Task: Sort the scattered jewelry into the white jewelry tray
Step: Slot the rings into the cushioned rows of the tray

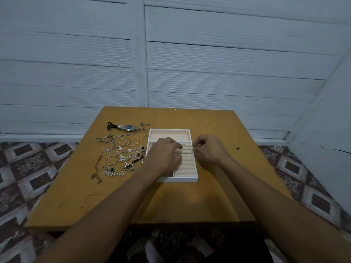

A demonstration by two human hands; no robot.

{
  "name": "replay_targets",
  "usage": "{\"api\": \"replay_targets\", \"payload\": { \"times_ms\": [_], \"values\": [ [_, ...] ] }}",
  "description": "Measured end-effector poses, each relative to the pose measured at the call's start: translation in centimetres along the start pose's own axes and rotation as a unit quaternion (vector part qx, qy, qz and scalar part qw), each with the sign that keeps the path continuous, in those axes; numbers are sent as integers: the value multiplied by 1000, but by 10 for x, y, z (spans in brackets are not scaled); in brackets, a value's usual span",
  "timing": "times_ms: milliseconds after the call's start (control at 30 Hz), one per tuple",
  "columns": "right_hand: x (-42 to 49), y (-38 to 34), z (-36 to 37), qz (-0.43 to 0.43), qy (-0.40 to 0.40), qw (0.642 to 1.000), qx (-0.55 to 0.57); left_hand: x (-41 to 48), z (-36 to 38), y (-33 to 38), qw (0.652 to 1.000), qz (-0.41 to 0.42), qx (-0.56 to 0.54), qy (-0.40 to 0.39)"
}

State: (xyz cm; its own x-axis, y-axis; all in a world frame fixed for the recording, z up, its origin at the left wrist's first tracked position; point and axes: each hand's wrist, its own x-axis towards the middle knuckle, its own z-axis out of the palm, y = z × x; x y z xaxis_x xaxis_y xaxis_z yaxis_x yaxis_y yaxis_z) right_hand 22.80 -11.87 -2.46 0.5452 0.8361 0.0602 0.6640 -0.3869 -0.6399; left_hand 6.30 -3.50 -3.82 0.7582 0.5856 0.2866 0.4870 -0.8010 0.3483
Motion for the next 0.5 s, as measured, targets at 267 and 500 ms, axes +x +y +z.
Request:
{"api": "replay_targets", "payload": {
  "times_ms": [267, 500],
  "values": [
    [-14, 42, -39, 40, 29, 998, 38, 21, 26, 42, 999, 25, 5, -20],
    [-21, 72, -56, 74, 41, 996, 26, 41, 43, 65, 996, 9, 42, -76]
  ]
}}
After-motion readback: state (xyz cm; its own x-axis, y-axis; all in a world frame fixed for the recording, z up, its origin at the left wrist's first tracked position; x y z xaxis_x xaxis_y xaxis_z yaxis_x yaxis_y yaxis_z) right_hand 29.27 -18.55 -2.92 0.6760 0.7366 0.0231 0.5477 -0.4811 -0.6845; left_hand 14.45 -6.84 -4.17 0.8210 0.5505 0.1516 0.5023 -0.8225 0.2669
